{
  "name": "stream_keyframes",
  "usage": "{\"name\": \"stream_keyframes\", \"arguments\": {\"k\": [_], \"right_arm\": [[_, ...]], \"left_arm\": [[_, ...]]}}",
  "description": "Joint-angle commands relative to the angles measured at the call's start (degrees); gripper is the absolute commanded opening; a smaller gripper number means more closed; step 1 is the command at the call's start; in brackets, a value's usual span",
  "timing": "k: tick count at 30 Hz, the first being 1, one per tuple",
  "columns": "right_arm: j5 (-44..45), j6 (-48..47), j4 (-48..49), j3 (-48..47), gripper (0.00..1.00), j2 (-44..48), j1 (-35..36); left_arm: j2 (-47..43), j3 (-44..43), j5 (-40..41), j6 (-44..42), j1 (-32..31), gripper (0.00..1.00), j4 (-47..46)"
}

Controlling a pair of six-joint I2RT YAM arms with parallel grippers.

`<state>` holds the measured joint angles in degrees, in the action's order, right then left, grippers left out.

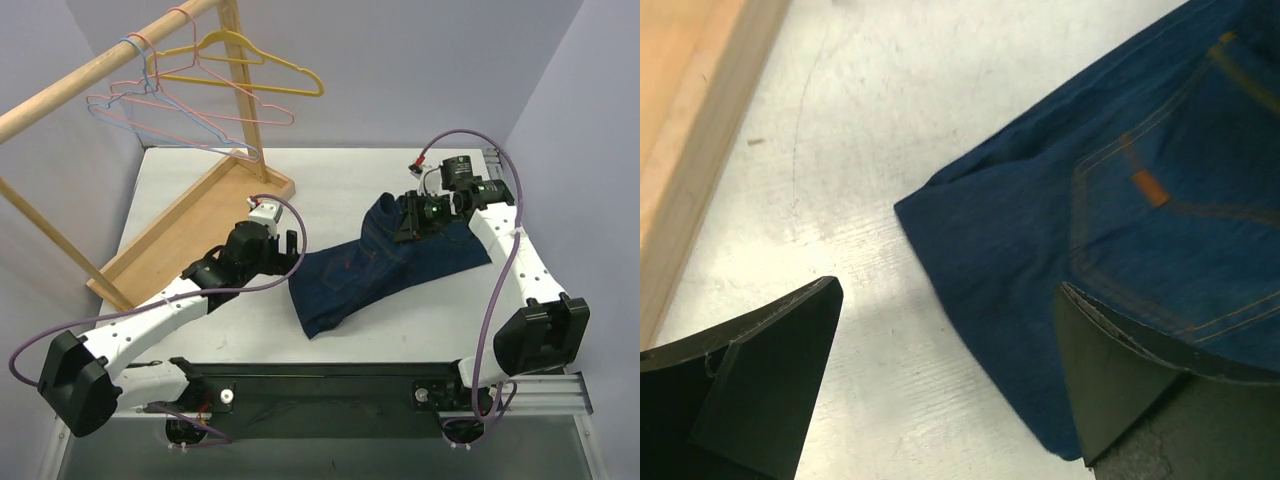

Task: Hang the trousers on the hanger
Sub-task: Fold the trousers at the center of the board.

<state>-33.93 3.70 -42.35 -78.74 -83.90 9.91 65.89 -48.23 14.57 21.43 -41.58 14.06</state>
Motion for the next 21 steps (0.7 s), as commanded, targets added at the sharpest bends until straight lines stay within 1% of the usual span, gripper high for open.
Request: {"name": "stream_keyframes", "arguments": {"k": [1,3,4,7,11,12,15,18,20,21], "right_arm": [[9.6,-7.0,-2.0,-4.5,0.00,-0.9,-2.8],[11.4,-8.9,-1.5,-5.4,0.00,-1.7,-3.3],[13.5,-9.5,-1.3,-5.8,0.00,-2.8,-3.3],[15.6,-10.9,0.2,-6.5,0.00,-4.6,-3.3],[16.1,-11.1,4.8,-4.9,0.00,-4.7,-3.3],[16.5,-11.0,5.6,-4.7,0.00,-4.4,-3.3],[17.1,-11.7,8.4,-2.7,0.00,-3.2,-3.3],[17.5,-12.1,9.7,-1.3,0.00,-2.9,-3.3],[17.6,-11.6,10.1,-0.8,0.00,-3.0,-3.3],[17.4,-11.5,10.3,-0.6,0.00,-3.2,-3.4]], "left_arm": [[3.6,1.7,-9.5,3.0,3.8,0.96,-2.2],[4.6,2.8,-11.0,2.7,4.7,0.96,-4.6],[5.6,4.0,-13.7,2.9,5.3,0.96,-5.5],[8.2,5.3,-17.6,3.4,6.2,0.96,-9.6],[12.3,5.4,-24.9,3.7,6.8,0.95,-13.3],[13.2,5.3,-26.1,3.7,6.9,0.95,-16.1],[17.8,4.9,-29.8,4.8,7.5,0.94,-20.4],[21.0,4.0,-32.6,6.3,8.2,0.91,-24.1],[24.7,3.4,-33.5,7.0,8.5,0.89,-25.4],[27.3,2.5,-34.7,7.2,9.0,0.86,-26.3]]}}
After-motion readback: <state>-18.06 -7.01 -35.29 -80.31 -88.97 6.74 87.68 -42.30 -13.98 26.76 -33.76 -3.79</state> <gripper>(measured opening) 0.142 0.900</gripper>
